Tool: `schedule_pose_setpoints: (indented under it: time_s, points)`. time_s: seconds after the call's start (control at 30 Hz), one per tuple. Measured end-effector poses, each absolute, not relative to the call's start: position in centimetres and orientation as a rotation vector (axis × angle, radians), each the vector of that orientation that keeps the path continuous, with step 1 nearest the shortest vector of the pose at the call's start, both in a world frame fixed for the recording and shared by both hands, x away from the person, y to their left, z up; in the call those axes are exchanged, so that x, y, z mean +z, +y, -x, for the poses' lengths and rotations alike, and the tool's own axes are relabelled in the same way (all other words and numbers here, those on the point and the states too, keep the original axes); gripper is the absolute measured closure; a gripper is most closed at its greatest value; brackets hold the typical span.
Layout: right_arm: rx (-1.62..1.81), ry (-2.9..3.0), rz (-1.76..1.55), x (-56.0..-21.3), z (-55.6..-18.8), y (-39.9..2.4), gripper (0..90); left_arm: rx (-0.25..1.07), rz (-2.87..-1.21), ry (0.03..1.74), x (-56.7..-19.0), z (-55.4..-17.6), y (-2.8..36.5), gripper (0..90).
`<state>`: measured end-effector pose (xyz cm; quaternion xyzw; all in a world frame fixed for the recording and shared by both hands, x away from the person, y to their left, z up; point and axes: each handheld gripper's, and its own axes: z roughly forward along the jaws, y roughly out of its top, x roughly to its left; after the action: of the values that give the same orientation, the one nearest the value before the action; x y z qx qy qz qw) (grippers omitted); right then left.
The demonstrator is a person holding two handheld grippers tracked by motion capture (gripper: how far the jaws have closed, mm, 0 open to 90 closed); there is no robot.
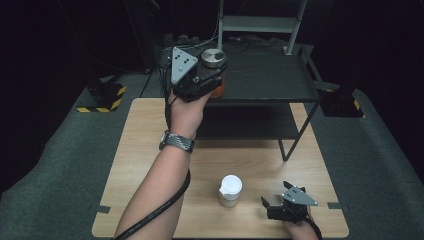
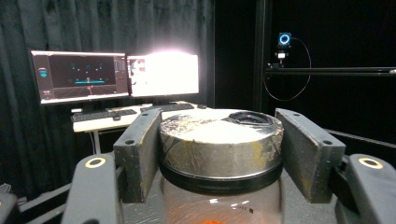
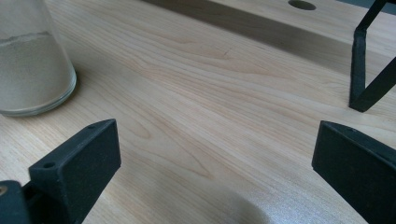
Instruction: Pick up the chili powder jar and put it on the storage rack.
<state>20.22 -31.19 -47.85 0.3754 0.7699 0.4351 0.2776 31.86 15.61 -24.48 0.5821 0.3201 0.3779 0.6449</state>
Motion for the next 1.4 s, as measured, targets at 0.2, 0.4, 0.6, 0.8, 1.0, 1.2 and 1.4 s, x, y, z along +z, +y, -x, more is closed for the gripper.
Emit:
schedule_pose_setpoints:
  time_s: [0.2, 0.4, 0.6, 0.8, 1.0, 1.2, 1.4]
  points:
    - [1.169, 2.064, -1.006, -47.9, -20.2, -31.2, 0.2, 0.868, -1.329, 0.714, -24.6, -31.8, 15.7, 34.4]
    - [1.168, 2.064, -1.004, -47.9, -20.2, -31.2, 0.2, 0.870, -1.333, 0.713, -24.6, -31.8, 15.7, 34.2]
    - [1.167, 2.064, -1.006, -47.9, -20.2, -31.1, 0.2, 0.868, -1.334, 0.722, -24.5, -31.8, 15.7, 32.3]
    - [1.167, 2.064, -1.011, -47.9, -20.2, -31.2, 0.2, 0.854, -1.339, 0.730, -24.3, -31.8, 15.8, 26.8]
    - [1.169, 2.064, -1.013, -47.9, -20.2, -31.2, 0.2, 0.859, -1.335, 0.761, -24.1, -31.2, 15.7, 9.2]
    - [1.168, 2.065, -1.012, -47.9, -20.2, -31.2, 0.2, 0.866, -1.353, 0.770, -23.9, -30.3, 16.4, 0.3]
    - [1.165, 2.067, -1.012, -47.8, -20.2, -31.1, 0.2, 0.837, -1.373, 0.768, -24.0, -29.4, 17.6, 0.3]
